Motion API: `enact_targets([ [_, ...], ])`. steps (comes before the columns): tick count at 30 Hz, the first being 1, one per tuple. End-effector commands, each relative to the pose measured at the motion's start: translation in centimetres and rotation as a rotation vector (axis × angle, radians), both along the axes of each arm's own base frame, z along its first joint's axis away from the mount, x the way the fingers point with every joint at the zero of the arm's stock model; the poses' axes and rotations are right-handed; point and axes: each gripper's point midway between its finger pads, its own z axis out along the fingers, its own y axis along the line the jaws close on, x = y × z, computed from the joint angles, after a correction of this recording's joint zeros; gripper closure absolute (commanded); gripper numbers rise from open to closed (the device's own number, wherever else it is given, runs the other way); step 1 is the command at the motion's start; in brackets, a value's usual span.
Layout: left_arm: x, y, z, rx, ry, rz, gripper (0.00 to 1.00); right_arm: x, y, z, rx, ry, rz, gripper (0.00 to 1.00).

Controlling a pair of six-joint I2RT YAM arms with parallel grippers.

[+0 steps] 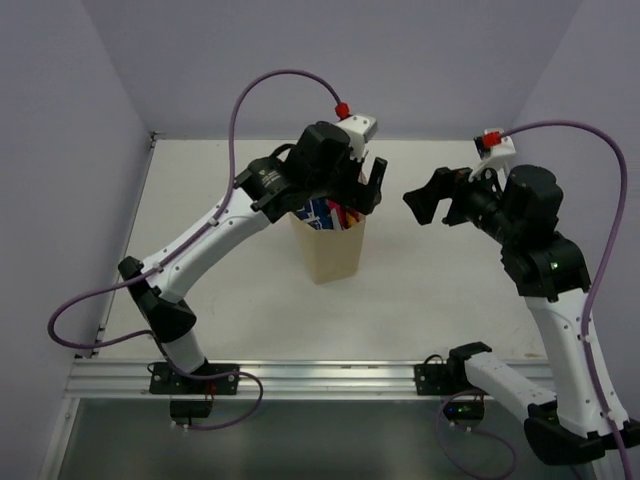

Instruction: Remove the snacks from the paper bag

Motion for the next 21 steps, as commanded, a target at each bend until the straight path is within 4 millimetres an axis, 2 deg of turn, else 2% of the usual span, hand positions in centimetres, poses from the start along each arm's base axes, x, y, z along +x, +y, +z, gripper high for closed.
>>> enact_targets([
  [1,1.6,4.0,6.7,-0.102,-0.127,0.092,0.00,0.8,1.9,0.6,0.049,0.059,0.044,0.01],
  [3,2.4,5.7,6.8,-0.104,-0.136,0.133,0.00,1.4,2.9,0.3,0.031,0.077,0.049,0.01],
  [4,2.3,6.7,7.9,-0.127,-0.160,0.146,0.00,2.2,3.6,-0.6,0.013,0.110,0.053,0.01],
  [5,2.4,7.4,8.1,-0.130,-0.165,0.160,0.00,2.3,4.4,-0.5,0.000,0.109,0.052,0.01],
  [6,2.8,8.5,7.3,-0.119,-0.158,0.188,0.00,2.6,4.9,-0.8,-0.004,0.125,0.051,0.01],
  [7,2.3,9.7,8.4,-0.141,-0.182,0.203,0.00,3.5,5.6,-1.8,-0.020,0.159,0.050,0.02],
  [8,2.3,10.7,8.4,-0.136,-0.189,0.227,0.00,3.9,6.0,-2.0,-0.031,0.171,0.038,0.02],
  [9,2.3,11.8,7.0,-0.109,-0.176,0.256,0.00,4.3,6.3,-2.3,-0.038,0.189,0.031,0.03],
  [10,1.3,13.3,7.9,-0.126,-0.203,0.274,0.00,4.6,6.6,-2.9,-0.049,0.207,0.032,0.04],
  [11,1.1,14.5,7.8,-0.115,-0.214,0.312,0.00,5.2,7.2,-3.9,-0.063,0.233,0.037,0.04],
  [12,0.7,15.4,6.0,-0.083,-0.194,0.330,0.00,5.6,7.4,-4.5,-0.071,0.243,0.026,0.05],
  [13,-0.6,16.7,6.9,-0.107,-0.222,0.346,0.00,6.0,7.6,-5.0,-0.078,0.250,0.022,0.05],
  [14,-1.0,17.7,6.6,-0.099,-0.228,0.372,0.00,6.7,8.0,-6.4,-0.094,0.277,0.015,0.06],
  [15,-1.5,18.3,5.0,-0.076,-0.209,0.383,0.00,7.1,8.1,-7.0,-0.100,0.294,0.009,0.09],
  [16,-2.6,19.4,5.5,-0.100,-0.225,0.397,0.00,7.4,8.4,-7.6,-0.108,0.308,0.013,0.09],
  [17,-3.0,20.1,5.2,-0.101,-0.227,0.413,0.00,7.9,9.0,-8.5,-0.120,0.328,0.019,0.12],
  [18,-3.4,20.5,3.8,-0.081,-0.211,0.418,0.00,8.3,9.2,-8.8,-0.123,0.334,0.017,0.14],
  [19,-4.4,21.3,4.2,-0.106,-0.221,0.429,0.00,8.7,9.3,-9.1,-0.127,0.337,0.009,0.16],
  [21,-5.0,22.2,3.4,-0.100,-0.216,0.452,0.00,9.7,9.5,-9.5,-0.127,0.331,-0.012,0.19],
])
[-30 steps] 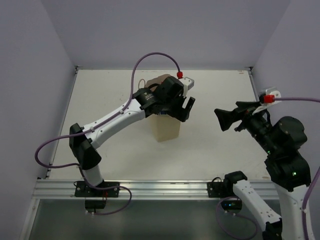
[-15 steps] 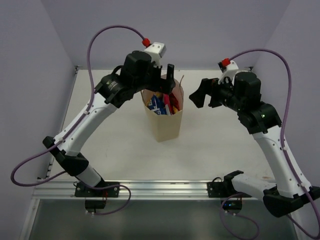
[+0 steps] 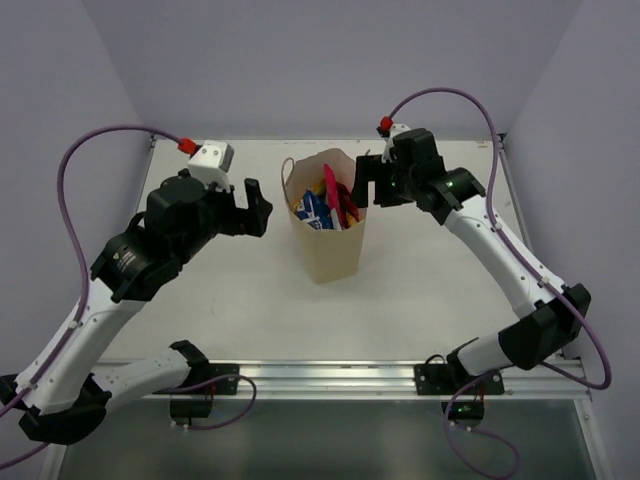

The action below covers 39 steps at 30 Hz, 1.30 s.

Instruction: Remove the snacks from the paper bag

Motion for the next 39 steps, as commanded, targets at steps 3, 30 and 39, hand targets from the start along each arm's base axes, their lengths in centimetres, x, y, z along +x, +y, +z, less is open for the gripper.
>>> enact_targets([
  [3,-1.1,2.6,-0.4,-0.018,-0.024,0.086,0.00,2.8,0.4,1.6,0.012,-0.074,-0.075,0.25],
  [30,-1.2,1.3,1.2,-0.056,-0.032,0.028,0.00,5.1,-1.6,3.5,-0.213,-0.252,-0.136,1.00],
  [39,0.2,-3.3,3.9,-0.137,-0.013,-0.104,0.00,4.0,-5.8,9.3,-0.253,-0.474,-0.255,1.00],
])
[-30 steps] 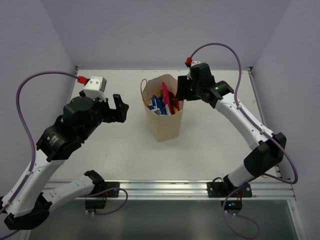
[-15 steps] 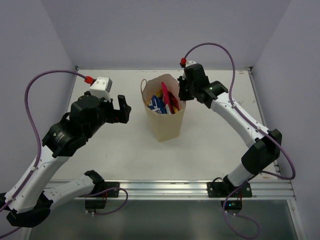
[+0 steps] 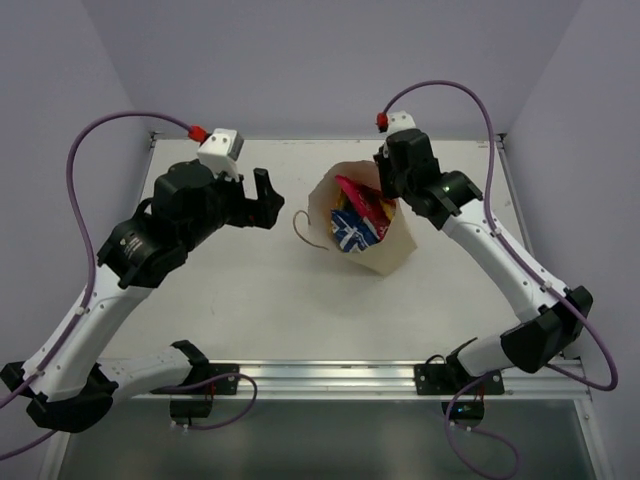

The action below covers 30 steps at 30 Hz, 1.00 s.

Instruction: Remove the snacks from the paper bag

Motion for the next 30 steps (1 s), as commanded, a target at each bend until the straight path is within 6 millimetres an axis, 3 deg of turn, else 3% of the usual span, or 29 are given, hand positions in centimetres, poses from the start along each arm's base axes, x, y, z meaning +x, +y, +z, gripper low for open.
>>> enact_targets([
  [1,0.6,-2.8,3.5,-0.118,-0.043,-0.081,0.00,0.5,-2.3,8.3,0.053,-0.278,-0.080,1.00],
  [4,1.3,-5.3,3.6,-0.183,-0.016,-0.138,0.02,0.4,-2.8,8.6,0.051,-0.304,-0.104,1.00],
  [7,1.3,-7.8,3.5,-0.267,0.018,-0.208,0.04,0.2,-3.0,7.5,0.030,-0.318,-0.122,1.00],
  [11,0.9,-11.6,2.3,-0.365,0.077,-0.264,0.07,-0.4,-1.9,3.9,0.006,-0.267,-0.115,1.00],
  [16,-0.4,-16.5,1.1,-0.419,0.138,-0.310,0.09,-1.6,-1.6,1.1,-0.003,-0.203,-0.170,1.00],
  [23,-0.7,-18.2,-1.7,-0.566,0.211,-0.206,0.19,-4.4,-1.6,-0.3,0.048,-0.149,-0.180,1.00],
  [26,-0.7,-18.5,-2.1,-0.559,0.209,-0.188,0.20,-5.4,-1.3,0.2,0.079,-0.154,-0.161,1.00],
  [30,-0.2,-17.8,-3.1,-0.543,0.197,-0.138,0.21,-5.4,-1.7,2.6,0.081,-0.234,-0.147,1.00],
])
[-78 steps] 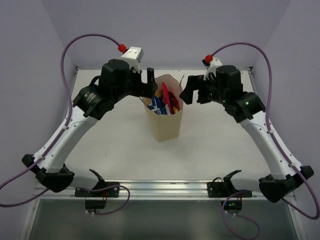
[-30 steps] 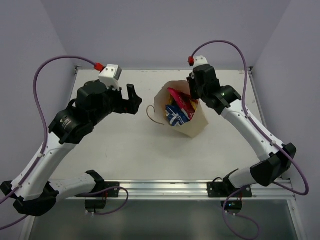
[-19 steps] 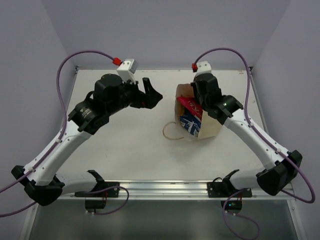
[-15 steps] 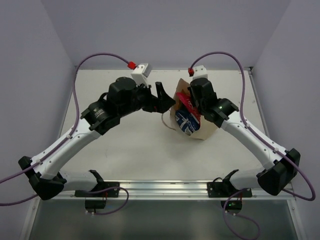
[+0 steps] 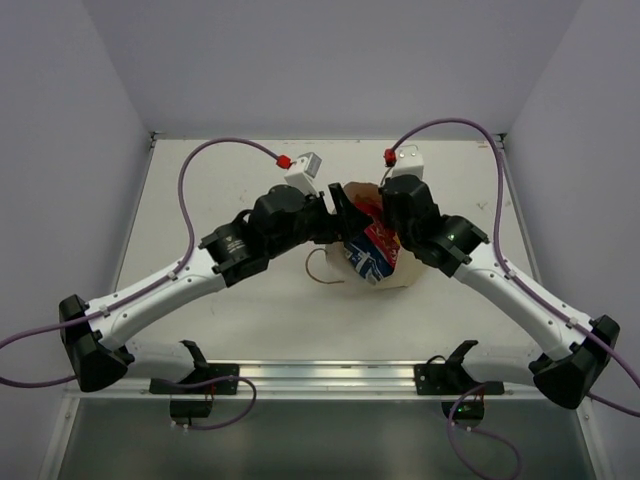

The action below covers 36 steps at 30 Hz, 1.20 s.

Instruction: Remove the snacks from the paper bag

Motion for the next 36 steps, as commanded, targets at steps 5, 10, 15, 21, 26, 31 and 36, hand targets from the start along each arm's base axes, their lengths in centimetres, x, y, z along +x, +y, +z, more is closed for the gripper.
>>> enact_targets([
  [5,0.9,2.7,2.8,-0.074,-0.076,0.137,0.22,1.9,0.0,6.6,0.021,-0.214,-0.009,1.00],
  [10,0.6,6.3,3.4,-0.045,-0.113,0.228,0.26,4.7,0.4,8.6,-0.057,-0.319,0.026,1.00],
  [15,0.2,9.2,3.4,-0.032,-0.129,0.284,0.28,7.1,-0.6,10.6,-0.076,-0.379,0.012,1.00],
  [21,0.3,10.3,3.3,-0.008,-0.142,0.306,0.28,9.0,-0.9,12.8,-0.099,-0.454,-0.035,1.00],
  [26,0.2,9.8,3.2,-0.007,-0.141,0.282,0.28,9.2,-0.6,11.5,-0.118,-0.421,-0.020,1.00],
  [31,0.2,7.2,2.3,-0.028,-0.107,0.207,0.28,8.1,-0.4,5.5,-0.145,-0.277,0.025,1.00],
  [36,0.9,3.2,0.9,-0.050,-0.035,0.125,0.29,6.6,-0.5,1.6,-0.091,-0.207,0.032,1.00],
])
